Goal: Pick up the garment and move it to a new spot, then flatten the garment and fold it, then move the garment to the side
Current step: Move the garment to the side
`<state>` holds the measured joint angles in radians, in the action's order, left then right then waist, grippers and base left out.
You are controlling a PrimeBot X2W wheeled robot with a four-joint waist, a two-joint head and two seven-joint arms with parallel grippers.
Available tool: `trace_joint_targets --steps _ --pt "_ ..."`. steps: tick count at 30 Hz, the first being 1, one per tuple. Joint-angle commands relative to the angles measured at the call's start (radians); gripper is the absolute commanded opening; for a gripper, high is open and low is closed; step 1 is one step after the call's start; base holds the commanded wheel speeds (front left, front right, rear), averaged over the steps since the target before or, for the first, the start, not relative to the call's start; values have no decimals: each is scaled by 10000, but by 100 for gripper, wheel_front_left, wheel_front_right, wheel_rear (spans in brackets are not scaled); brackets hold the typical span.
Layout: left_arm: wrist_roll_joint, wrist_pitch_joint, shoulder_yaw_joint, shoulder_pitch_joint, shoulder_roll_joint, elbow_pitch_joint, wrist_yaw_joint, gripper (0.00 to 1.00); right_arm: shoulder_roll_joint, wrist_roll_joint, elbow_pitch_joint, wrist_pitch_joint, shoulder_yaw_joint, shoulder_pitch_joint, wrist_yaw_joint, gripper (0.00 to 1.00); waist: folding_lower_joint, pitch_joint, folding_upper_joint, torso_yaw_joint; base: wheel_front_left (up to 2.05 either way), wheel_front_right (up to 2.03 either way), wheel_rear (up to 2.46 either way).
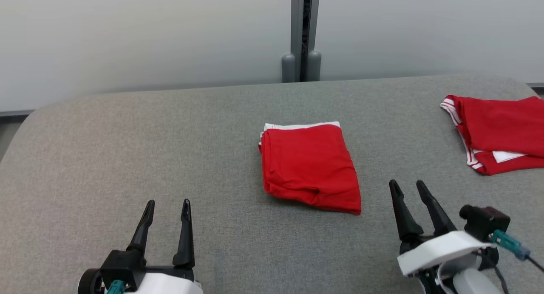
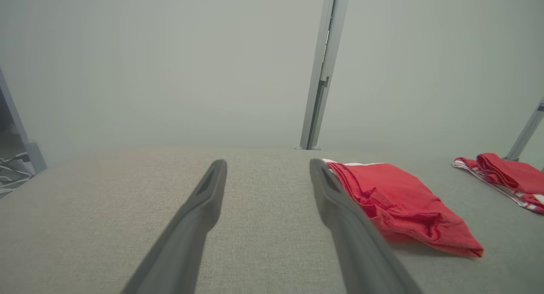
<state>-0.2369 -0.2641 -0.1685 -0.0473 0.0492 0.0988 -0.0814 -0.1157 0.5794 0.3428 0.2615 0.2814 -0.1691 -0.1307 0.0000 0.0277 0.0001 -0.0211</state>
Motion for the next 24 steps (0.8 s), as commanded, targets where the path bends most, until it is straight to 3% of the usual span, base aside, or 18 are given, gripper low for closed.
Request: trace_joint_targets --steps 1,11,17,24 --pt "89 2 -8 294 34 -60 38 100 -213 341 138 47 38 -427 -2 100 0 366 -1 218 0 0 0" --pt "194 2 -711 1228 32 -560 132 100 -1476 4923 1880 -1142 1562 -3303 -3 100 0 2075 -1 1093 0 0 0" --pt "255 2 -1052 1773 34 -556 81 100 -2046 6129 2563 -1689 2314 -4398 -3 100 0 2864 -1 1486 0 0 0" --pt "210 1 -1196 2091 28 -522 -20 100 -2086 6892 2904 -1993 3288 -4609 -14 100 0 3130 -1 1635 0 0 0"
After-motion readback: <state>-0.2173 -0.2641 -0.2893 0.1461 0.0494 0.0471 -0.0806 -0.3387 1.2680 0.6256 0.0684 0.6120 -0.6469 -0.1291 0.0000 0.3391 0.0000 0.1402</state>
